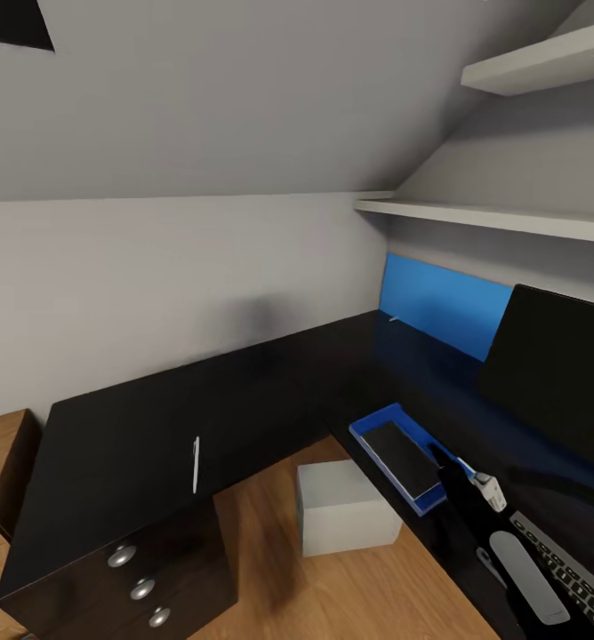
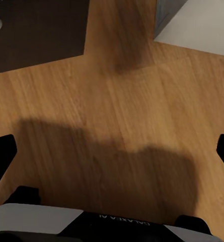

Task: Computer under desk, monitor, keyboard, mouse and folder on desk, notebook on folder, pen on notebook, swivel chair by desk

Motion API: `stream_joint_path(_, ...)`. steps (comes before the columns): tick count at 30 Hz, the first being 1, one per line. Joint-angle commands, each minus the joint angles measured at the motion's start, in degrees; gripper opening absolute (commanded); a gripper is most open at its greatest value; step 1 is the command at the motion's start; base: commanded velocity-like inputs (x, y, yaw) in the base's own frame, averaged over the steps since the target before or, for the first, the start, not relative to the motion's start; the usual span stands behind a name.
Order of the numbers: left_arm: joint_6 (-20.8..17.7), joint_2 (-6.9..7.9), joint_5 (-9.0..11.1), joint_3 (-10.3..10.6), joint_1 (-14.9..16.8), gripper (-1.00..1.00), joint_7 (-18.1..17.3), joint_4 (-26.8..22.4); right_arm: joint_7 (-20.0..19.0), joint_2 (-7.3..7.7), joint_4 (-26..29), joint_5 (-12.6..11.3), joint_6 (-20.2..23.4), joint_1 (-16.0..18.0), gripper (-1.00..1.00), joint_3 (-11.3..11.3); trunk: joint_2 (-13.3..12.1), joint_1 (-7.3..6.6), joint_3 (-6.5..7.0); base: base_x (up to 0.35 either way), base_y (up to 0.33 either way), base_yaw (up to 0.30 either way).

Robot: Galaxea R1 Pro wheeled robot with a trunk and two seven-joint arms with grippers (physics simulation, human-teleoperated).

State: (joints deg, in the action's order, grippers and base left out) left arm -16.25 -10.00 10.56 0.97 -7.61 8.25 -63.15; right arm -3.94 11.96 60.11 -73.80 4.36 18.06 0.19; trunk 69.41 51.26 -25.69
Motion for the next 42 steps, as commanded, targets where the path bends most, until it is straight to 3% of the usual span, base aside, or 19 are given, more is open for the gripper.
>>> stream_joint_path(1, -0.26, 0.0, 0.6, 0.09, -0.02, 1.0, 0.42, -0.13, -0.16, 0.02, 0.06, -0.55, 0.15, 0.03, 1.0, 0.07, -0.37, -0.22, 0.13, 0.0, -0.004, 0.0)
stream_joint_path(6, -0.24, 0.0, 0.55, 0.09, 0.01, 1.0, 0.57, -0.13, 0.01, -0.15, 0.58, 1.88, 0.07, 0.02, 1.0, 1.03, -2.37, -1.31, 1.03, 0.0, -0.002, 0.0)
stream_joint_path(9, -0.17, 0.0, 0.52, 0.09, -0.01, 1.0, 0.64, -0.4, 2.13, -0.66, 4.02, 9.2, 0.04, 0.02, 1.0, 4.59, -3.58, -1.97, 1.57, 0.0, 0.0, 0.0)
stream_joint_path(10, 0.19, 0.0, 0.52, 0.04, -0.02, 1.0, 0.57, -0.87, 4.78, -0.9, 6.61, 12.1, 0.13, 0.0, 1.0, 5.94, -3.98, -2.19, 1.75, 0.0, 0.0, 0.0)
stream_joint_path(11, 2.18, 0.0, 0.52, -0.02, -0.03, 1.0, 0.45, -2.01, 11.17, -1.29, 11.3, 16.14, 0.56, 0.01, 1.0, 8.24, -4.38, -2.41, 1.92, 0.0, 0.0, 0.0)
stream_joint_path(12, 6.63, 1.31, 0.59, 0.02, 0.0, 1.0, 0.4, -3.82, 21.73, -1.57, 17.12, 19.82, 2.68, 0.02, 1.0, 12.77, -4.78, -2.63, 2.1, 0.0, 0.0, 0.0)
stream_joint_path(13, 9.1, 2.28, 0.7, 0.06, -0.02, 1.0, 0.32, -6.51, 31.4, -1.72, 21.6, 21.58, 6.52, 0.05, 1.0, 17.64, -5.18, -2.85, 2.28, 0.0, 0.0, 0.0)
stream_joint_path(14, 9.71, 2.53, 0.73, 0.07, -0.03, 1.0, 0.31, -8.01, 34.92, -1.81, 23.33, 22.04, 8.37, 0.08, 1.0, 19.39, -5.58, -3.07, 2.46, 0.0, 0.0, 0.0)
stream_joint_path(17, 10.35, 2.84, 0.82, 0.06, -0.15, 1.0, 0.29, -11.4, 38.8, -2.78, 25.86, 22.55, 10.59, 0.11, 1.0, 21.95, -6.78, -3.73, 3.0, 0.0, 0.0, 0.0)
stream_joint_path(18, 10.69, 3.0, 0.86, 0.01, -1.4, 1.0, 0.28, -13.91, 40.67, -6.15, 26.99, 22.95, 11.12, 0.13, 1.0, 24.14, -7.18, -3.95, 3.18, 0.0, 0.0, 0.0)
stream_joint_path(21, 10.78, 3.22, 0.87, -0.1, -2.32, 1.0, 0.28, -15.35, 41.23, -8.7, 27.24, 23.25, 10.99, 0.13, 1.0, 24.73, -8.39, -4.61, 3.72, 0.0, 0.0, 0.0)
stream_joint_path(23, 10.85, 4.61, 1.31, -0.2, -3.54, 1.0, 0.23, -18.27, 41.71, -11.51, 27.31, 24.22, 11.81, 0.19, 1.0, 25.04, -9.19, -5.05, 4.08, 0.0, 0.0, 0.0)
stream_joint_path(24, 10.85, 5.02, 1.59, -0.21, -3.88, 1.0, 0.22, -18.9, 41.86, -11.95, 27.21, 24.66, 12.39, 0.25, 1.0, 25.1, -9.59, -5.27, 4.26, 0.0, 0.0, 0.0)
stream_joint_path(26, 10.87, 6.21, 2.87, -0.24, -4.8, 1.0, 0.2, -20.37, 42.58, -12.8, 26.0, 26.43, 15.8, 0.55, 1.0, 25.15, -10.39, -5.71, 4.62, 0.0, 0.0, 0.0)
stream_joint_path(27, 10.88, 7.27, 5.29, -0.25, -5.5, 1.0, 0.19, -21.48, 43.05, -13.49, 21.69, 28.94, 22.32, 1.21, 1.0, 25.07, -10.79, -5.93, 4.8, 0.0, 0.0, 0.0)
stream_joint_path(30, 10.88, 7.63, 6.34, -0.26, -5.73, 1.0, 0.24, -21.84, 43.45, -13.69, 17.33, 29.89, 21.38, 1.47, 1.0, 25.0, -12.0, -6.58, 5.34, 0.0, 0.0, 0.0)
stream_joint_path(34, 10.83, 7.76, 6.76, -0.26, -5.81, 1.0, 0.26, -21.87, 44.21, -13.86, 15.72, 30.34, 18.12, 1.58, 1.0, 25.72, -13.6, -7.46, 6.05, 0.0, 0.0, 0.0)
stream_joint_path(38, 10.84, 7.8, 6.89, -0.3, -5.83, 1.0, 0.35, -18.46, 49.5, -14.39, 15.2, 31.06, 16.68, 1.6, 1.0, 30.68, -15.21, -8.34, 6.77, 0.0, 0.0, 0.027)
stream_joint_path(42, 11.15, 7.83, 6.63, -0.57, -5.84, 1.0, 0.25, -12.01, 51.22, -14.48, 15.03, 31.52, 16.08, 1.62, 1.0, 33.39, -16.81, -9.22, 7.49, 0.0, 0.0, 0.185)
